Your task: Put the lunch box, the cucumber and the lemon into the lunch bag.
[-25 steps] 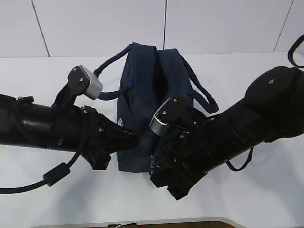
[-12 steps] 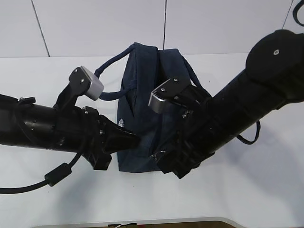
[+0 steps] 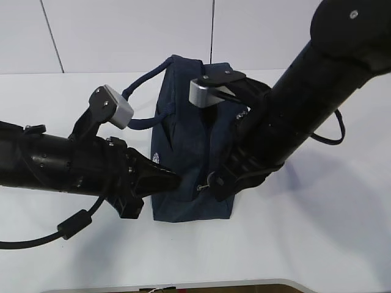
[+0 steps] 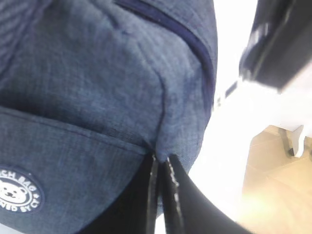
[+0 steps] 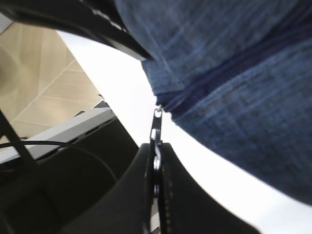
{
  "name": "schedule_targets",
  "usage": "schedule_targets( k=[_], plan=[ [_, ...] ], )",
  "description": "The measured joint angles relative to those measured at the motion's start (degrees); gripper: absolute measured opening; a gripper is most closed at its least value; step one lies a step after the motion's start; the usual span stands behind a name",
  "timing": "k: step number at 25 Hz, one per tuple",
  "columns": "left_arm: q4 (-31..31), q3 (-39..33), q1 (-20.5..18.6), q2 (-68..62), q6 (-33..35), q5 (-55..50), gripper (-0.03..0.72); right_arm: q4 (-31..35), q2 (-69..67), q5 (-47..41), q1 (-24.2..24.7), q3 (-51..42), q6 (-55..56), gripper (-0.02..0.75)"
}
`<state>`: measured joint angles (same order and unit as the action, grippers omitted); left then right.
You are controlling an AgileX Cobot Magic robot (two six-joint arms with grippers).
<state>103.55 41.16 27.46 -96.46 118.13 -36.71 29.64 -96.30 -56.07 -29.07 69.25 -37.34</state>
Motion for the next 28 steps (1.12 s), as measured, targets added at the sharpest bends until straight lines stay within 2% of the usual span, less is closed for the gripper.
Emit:
schedule_targets(
  k=[13,28],
  plan=[
    [0.1,0.0,0.0,0.0,0.0,0.0,-0.022,-8.0,0.0,-11.7,0.0,14.4,13.6,0.005],
    [0.4,0.1,0.0,0.0,0.0,0.8,-0.022,-11.9,-1.0,-11.9,0.0,24.2,24.0,0.005]
  ],
)
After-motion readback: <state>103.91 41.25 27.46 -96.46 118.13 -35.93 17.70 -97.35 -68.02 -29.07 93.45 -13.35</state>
